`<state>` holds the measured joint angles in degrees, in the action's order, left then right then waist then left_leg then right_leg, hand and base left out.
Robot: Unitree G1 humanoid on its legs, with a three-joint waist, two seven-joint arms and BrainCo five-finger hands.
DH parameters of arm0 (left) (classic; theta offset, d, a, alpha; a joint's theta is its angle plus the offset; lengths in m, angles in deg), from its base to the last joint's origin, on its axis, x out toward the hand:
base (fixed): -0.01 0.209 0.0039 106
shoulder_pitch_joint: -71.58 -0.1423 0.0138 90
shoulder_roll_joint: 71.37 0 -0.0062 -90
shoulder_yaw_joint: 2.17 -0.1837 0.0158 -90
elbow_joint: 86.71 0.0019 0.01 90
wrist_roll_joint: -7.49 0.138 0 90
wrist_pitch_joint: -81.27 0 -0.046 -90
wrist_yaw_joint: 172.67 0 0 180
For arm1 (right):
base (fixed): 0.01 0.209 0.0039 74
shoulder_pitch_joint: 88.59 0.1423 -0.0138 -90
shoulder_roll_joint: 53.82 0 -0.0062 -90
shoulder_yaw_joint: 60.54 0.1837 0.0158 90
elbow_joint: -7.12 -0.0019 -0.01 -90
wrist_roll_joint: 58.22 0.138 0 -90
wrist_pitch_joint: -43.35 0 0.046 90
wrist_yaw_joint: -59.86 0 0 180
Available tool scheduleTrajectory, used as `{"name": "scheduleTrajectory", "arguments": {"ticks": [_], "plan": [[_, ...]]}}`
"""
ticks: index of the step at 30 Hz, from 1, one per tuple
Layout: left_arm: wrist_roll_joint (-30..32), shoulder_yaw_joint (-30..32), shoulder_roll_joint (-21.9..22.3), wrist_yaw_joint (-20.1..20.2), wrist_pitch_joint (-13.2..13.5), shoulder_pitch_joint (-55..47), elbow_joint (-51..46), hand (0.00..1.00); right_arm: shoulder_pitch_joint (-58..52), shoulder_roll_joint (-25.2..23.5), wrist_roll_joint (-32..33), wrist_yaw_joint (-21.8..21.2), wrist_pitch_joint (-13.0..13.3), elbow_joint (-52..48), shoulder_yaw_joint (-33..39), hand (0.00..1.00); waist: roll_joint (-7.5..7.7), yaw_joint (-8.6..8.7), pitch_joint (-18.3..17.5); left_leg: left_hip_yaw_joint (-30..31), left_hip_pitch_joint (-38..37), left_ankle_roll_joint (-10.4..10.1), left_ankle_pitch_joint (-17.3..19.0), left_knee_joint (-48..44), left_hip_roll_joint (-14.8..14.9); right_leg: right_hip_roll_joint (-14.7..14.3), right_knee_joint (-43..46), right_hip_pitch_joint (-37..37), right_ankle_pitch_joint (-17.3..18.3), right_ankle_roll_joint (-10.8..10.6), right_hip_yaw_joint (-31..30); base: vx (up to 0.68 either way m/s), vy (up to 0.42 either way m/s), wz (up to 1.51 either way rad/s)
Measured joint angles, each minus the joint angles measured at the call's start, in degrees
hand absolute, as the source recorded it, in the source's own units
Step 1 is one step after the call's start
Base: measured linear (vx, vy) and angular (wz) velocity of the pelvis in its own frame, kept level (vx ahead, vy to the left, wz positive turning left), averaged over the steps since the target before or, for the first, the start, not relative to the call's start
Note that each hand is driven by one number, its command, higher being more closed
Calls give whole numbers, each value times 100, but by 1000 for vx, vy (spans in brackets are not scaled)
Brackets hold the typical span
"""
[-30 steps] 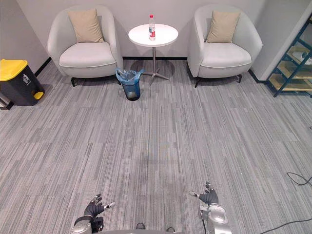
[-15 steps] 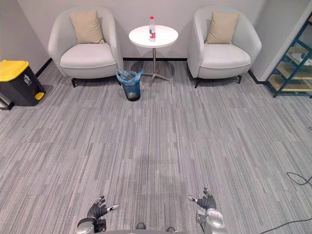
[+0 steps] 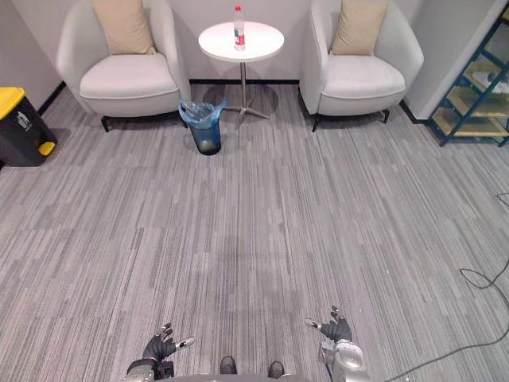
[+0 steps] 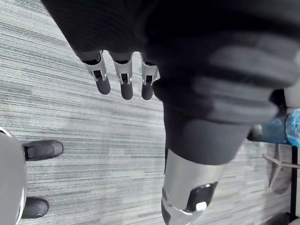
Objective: Gather rubbish on tea table into small bin, then transfer packed bag to large trash can.
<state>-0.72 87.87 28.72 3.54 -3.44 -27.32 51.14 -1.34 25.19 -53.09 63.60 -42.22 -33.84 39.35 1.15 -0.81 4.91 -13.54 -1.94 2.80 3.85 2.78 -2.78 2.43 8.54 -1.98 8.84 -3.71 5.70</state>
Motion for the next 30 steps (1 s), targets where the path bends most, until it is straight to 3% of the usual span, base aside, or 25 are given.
{"name": "scheduleTrajectory", "arguments": {"ticks": [1, 2, 3, 5, 7, 10, 12, 13, 14, 15, 16, 18, 19, 21, 23, 26, 29, 30], "plan": [[0, -20, -1, 1, 1, -3, -33, 0, 4, 1, 0, 0, -1, -10, 15, 0, -3, -2, 4, -2, 1, 3, 100, -114, -16, 60, 338, -106, 131, -67, 21, 190, 102, 0], [-1, -87, -2, 2, 1, 2, -53, 0, 4, 5, 0, 0, -1, -54, 56, 0, -44, -5, 30, -2, -15, 46, 277, -318, -31, 169, 1112, -372, 327, -255, 72, 199, 114, 1], [0, -195, -25, 0, 3, 32, -62, 0, 9, 10, -1, -1, -1, -113, 56, 0, -92, -6, 82, 13, -89, 117, 399, -446, -38, 267, 2041, -718, 360, -303, 108, 164, 98, 7], [-1, -303, -120, 1, 1, 136, -84, 0, 12, -7, -1, -6, -9, -118, 39, 0, -49, 14, 176, 128, -272, 223, 558, -537, -128, 521, 3251, -1213, 520, -335, 275, 175, 58, 20], [-1, -314, -169, -4, 0, 187, -149, 0, 27, 27, -1, -4, -36, -118, 37, 0, -35, 34, 250, 269, -457, 220, 684, -544, -134, 641, 3542, -1472, 742, -264, 471, 260, 29, 32], [-6, -277, -183, -15, 0, 354, -172, 0, 224, 184, -2, -5, -42, -131, -140, 0, -185, 175, 459, 491, -701, 109, 773, -534, 154, 538, 2906, -1848, 811, -185, 938, 366, -55, 42], [-6, -279, -225, -15, 3, 471, -177, 0, 268, 265, -2, -3, -42, -285, -172, 0, -303, 237, 533, 590, -811, -76, 871, -536, 388, 273, 1938, -2051, 446, -75, 994, 393, -105, 41], [-4, -280, -238, -16, 9, 500, -176, 0, 214, 270, -3, -1, -36, -406, -172, 0, -209, 266, 530, 644, -957, -291, 978, -536, 410, 195, 1219, -2054, -116, 33, 870, 492, -175, 47], [5, -247, -308, -20, 11, 496, -165, 0, 101, 262, -5, -3, -35, -510, -177, 0, -38, 295, 526, 749, -1133, -514, 1136, -563, 370, 228, 1040, -2028, -808, 377, 686, 521, -213, 55], [7, -204, -291, -25, 13, 496, -126, 0, 63, 293, -6, -3, -37, -521, -165, 0, -53, 318, 514, 821, -1190, -591, 1194, -619, 436, 217, 1237, -2045, -885, 576, 697, 539, -260, 39], [7, -179, -225, -37, 17, 517, -117, 0, 71, 324, -5, 5, -47, -535, -150, 0, -157, 312, 481, 839, -1106, -660, 1247, -871, 617, 130, 1389, -2082, -752, 638, 807, 508, -293, 21], [7, -171, -125, -35, 23, 592, -108, 0, 146, 326, -3, -3, -38, -557, -169, 0, -216, 299, 488, 815, -386, -776, 1222, -2428, 877, -80, 1203, -1850, -487, 805, 893, 551, -322, 8], [20, -174, -59, -12, 14, 597, -108, 0, 132, 331, 1, -3, -25, -584, -204, 0, -300, 301, 553, 826, 136, -1031, 988, -3780, 1150, -265, 827, -1368, -450, 860, 979, 514, -265, 8], [45, -172, -7, 5, 14, 519, -118, 0, 3, 320, 75, -1, -11, -597, -242, 0, -306, 228, 594, 768, 653, -962, 987, -5669, 1538, -519, 230, -376, -391, 953, 965, 499, -223, -1], [44, -171, 0, 4, 18, 519, -140, 0, -26, 338, 141, 4, 65, -605, -263, 0, -235, 130, 625, 602, 1059, -863, 1046, -6205, 1636, -551, -159, 226, -375, 972, 817, 430, -155, -25], [43, -163, 55, -4, 18, 602, -264, 0, -6, 312, 227, 18, 90, -703, -148, 0, -268, -32, 670, 529, 1951, -732, 1173, -5640, 1630, -514, -561, 652, -371, 963, 613, 406, -29, -33], [42, -177, 124, -4, 10, 633, -264, 0, 17, 269, 331, 97, 85, -701, -92, 0, -160, -40, 771, 595, 2144, -759, 1094, -3673, 1129, -205, -662, 1022, -166, 708, 509, 308, 133, -17], [42, -191, 193, -3, 7, 621, -266, 0, -8, 296, 335, 131, 89, -667, 21, 0, -196, -36, 769, 730, 2160, -815, 774, -2512, 925, -121, -676, 1127, -8, 551, 479, 321, 200, -14]]}}
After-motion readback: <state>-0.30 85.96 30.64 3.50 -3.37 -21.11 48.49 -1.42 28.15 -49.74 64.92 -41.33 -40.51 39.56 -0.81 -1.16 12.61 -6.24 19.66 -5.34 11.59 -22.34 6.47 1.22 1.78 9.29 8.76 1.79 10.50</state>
